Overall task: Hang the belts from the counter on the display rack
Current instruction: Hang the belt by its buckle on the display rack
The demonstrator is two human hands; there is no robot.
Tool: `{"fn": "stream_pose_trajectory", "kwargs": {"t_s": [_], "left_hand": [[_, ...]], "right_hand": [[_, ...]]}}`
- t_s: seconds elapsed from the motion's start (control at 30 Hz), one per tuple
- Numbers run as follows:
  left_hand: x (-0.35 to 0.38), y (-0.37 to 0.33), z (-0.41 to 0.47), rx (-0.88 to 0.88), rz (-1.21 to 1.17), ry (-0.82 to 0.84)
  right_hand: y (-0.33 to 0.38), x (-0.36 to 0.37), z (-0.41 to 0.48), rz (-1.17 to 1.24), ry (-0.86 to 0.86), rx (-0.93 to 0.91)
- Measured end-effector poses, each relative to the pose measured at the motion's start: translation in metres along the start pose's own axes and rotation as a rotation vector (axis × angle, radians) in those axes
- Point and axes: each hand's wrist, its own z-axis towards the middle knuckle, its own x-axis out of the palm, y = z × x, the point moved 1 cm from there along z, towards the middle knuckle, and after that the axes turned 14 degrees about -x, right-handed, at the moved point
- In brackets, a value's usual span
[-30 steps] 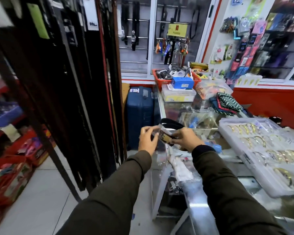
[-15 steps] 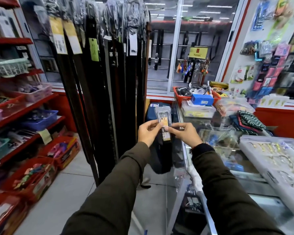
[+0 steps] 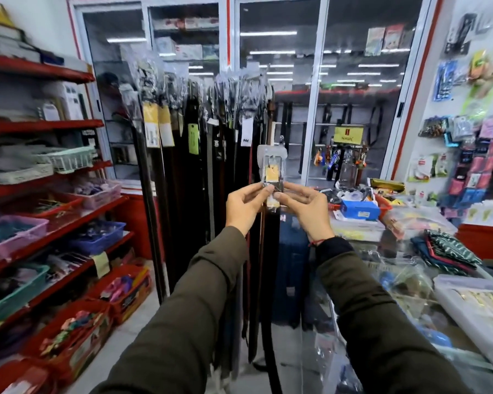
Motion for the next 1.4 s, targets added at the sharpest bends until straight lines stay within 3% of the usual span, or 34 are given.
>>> {"fn": "stream_pose_trajectory", "kwargs": {"t_s": [0.33,0.67,0.97,1.1,1.3,1.4], "left_hand": [[0.021,-0.121,0.027,0.253,0.055,-0.048],[0.038,-0.176,0.05,0.201,-0.16,-0.048],[0.028,-0.155,0.062,0.117,-0.142,-0.09],[0.021,-0.152,0.063,0.258,0.117,-0.221],[0.015,-0.151,0.063,0.784,0.766,-0.325],[0.008,-0.153,0.078,0.916,1.093,-0.32]], "right_hand": [[0.073,0.033,0.085,0.022,-0.046,-0.213],[0.103,0.041,0.13,0.113,-0.06,-0.252],[0.072,0.042,0.135,0.032,-0.002,-0.196],[0.058,0.042,0.139,-0.211,0.0,-0.295],[0.04,0.039,0.146,-0.703,0.118,-0.615],[0.035,0.042,0.156,-0.883,0.156,-0.699]]}}
